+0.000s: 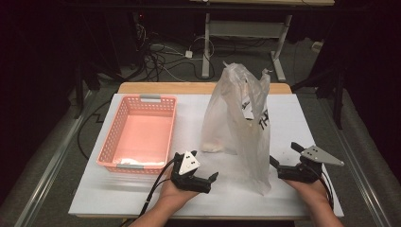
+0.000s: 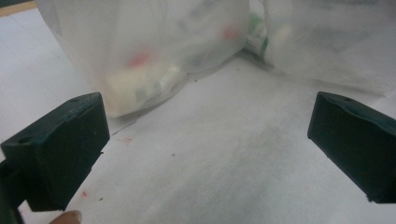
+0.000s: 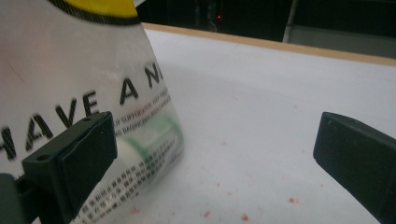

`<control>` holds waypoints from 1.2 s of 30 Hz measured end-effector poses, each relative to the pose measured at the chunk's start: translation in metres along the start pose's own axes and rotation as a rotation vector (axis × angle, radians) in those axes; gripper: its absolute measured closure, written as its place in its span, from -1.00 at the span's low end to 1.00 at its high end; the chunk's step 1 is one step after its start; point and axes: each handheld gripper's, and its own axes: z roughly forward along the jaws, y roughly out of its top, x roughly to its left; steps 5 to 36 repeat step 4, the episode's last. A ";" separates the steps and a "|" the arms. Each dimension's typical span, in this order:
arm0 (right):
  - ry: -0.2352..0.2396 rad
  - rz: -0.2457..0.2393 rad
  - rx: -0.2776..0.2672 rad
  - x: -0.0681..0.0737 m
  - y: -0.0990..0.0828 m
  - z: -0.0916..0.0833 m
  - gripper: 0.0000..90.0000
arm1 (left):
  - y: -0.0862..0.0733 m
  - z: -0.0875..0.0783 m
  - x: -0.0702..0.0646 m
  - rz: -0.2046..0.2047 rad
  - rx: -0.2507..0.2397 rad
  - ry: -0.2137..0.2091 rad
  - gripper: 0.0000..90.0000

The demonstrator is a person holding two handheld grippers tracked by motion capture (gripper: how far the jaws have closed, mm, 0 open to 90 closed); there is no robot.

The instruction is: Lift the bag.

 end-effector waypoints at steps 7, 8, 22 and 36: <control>-0.005 0.015 0.008 -0.001 -0.006 0.000 -1.00 | 0.000 -0.001 0.000 -0.002 -0.009 0.006 -1.00; -0.005 0.015 0.008 -0.001 -0.006 0.000 -1.00 | 0.000 -0.001 0.000 -0.002 -0.009 0.006 -1.00; -0.005 0.015 0.008 -0.001 -0.006 0.000 -1.00 | 0.000 -0.001 0.000 -0.002 -0.009 0.006 -1.00; -0.005 0.015 0.008 -0.001 -0.006 0.000 -1.00 | 0.000 -0.001 0.000 -0.002 -0.009 0.006 -1.00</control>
